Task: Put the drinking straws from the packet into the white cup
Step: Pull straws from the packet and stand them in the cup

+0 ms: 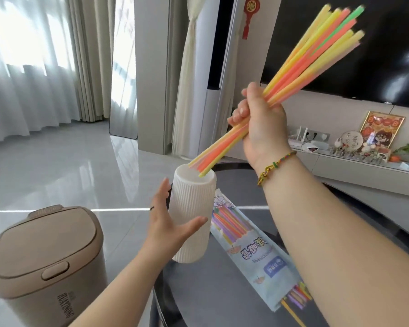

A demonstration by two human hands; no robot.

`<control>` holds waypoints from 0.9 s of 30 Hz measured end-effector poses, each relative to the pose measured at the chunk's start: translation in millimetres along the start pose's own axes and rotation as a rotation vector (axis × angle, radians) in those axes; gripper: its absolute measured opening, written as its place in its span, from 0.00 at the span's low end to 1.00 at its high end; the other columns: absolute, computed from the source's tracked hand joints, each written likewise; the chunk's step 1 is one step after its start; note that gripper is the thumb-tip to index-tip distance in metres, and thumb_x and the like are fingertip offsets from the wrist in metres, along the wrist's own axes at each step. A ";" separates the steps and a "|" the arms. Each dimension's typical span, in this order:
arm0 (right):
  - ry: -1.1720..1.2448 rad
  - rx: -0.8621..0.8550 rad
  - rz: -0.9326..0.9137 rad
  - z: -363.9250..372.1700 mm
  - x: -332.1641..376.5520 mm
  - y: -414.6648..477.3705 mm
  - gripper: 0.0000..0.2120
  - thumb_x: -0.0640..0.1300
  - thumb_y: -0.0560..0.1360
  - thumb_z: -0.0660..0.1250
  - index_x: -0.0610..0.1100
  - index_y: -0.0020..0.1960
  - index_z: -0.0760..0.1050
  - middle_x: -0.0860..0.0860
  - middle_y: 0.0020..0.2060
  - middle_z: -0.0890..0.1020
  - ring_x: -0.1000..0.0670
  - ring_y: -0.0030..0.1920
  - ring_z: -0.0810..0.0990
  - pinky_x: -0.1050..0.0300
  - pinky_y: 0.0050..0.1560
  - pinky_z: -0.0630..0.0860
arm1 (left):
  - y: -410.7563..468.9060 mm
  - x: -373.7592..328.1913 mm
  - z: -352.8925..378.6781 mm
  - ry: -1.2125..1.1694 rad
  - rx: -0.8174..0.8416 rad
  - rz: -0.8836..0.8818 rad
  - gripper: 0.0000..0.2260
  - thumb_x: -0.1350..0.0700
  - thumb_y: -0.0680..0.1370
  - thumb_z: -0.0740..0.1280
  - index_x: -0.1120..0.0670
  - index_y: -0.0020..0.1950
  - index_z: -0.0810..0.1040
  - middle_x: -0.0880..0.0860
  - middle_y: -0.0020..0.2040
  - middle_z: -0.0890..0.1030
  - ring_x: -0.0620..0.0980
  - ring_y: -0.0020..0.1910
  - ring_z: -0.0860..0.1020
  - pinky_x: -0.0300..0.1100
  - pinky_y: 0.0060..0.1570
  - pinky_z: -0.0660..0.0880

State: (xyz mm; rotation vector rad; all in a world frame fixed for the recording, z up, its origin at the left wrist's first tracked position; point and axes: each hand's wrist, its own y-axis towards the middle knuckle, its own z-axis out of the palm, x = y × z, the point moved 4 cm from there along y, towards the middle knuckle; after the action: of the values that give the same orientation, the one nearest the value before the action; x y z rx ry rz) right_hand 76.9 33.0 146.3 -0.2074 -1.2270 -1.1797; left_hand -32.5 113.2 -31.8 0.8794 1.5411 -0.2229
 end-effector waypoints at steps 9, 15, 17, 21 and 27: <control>-0.534 0.461 0.277 27.8 -76.1 -35.3 0.12 0.36 0.74 0.63 0.46 0.33 0.70 0.51 0.25 0.73 0.58 0.24 0.74 0.69 0.29 0.75 | 26.8 4.2 10.4 -0.008 0.031 0.027 0.42 0.50 0.61 0.77 0.42 0.68 0.55 0.38 0.58 0.66 0.37 0.55 0.67 0.27 0.47 0.63; -0.526 0.407 0.309 28.2 -75.9 -33.6 0.10 0.35 0.73 0.64 0.45 0.35 0.70 0.49 0.29 0.75 0.54 0.30 0.75 0.63 0.36 0.76 | 27.0 5.4 8.7 -0.026 0.025 0.019 0.36 0.51 0.61 0.77 0.39 0.60 0.57 0.32 0.49 0.67 0.29 0.48 0.68 0.28 0.40 0.63; -0.551 0.383 0.286 27.5 -77.1 -32.9 0.10 0.36 0.72 0.65 0.46 0.35 0.70 0.49 0.30 0.75 0.53 0.31 0.76 0.59 0.40 0.76 | 26.8 5.7 8.7 -0.022 0.025 0.012 0.37 0.51 0.61 0.77 0.41 0.62 0.58 0.33 0.48 0.67 0.31 0.48 0.68 0.28 0.40 0.63; -0.548 0.377 0.277 27.3 -77.9 -31.9 0.09 0.41 0.70 0.69 0.51 0.40 0.69 0.47 0.40 0.77 0.48 0.43 0.78 0.49 0.53 0.75 | 25.3 5.1 7.7 -0.030 0.025 -0.002 0.39 0.51 0.61 0.77 0.42 0.65 0.58 0.32 0.49 0.66 0.31 0.48 0.67 0.28 0.40 0.63; -0.546 0.330 0.277 20.5 -72.5 -31.8 0.22 0.45 0.72 0.68 0.44 0.63 0.67 0.48 0.55 0.76 0.51 0.53 0.75 0.60 0.52 0.72 | 21.8 9.1 7.4 -0.022 0.059 -0.021 0.39 0.52 0.63 0.76 0.44 0.67 0.57 0.32 0.49 0.65 0.35 0.49 0.68 0.33 0.44 0.65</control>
State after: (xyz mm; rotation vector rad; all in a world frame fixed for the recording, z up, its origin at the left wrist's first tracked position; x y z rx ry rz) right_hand 48.7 75.0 82.1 -0.4551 -1.7837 -0.6804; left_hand -12.2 127.2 -33.9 0.9046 1.5302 -0.2937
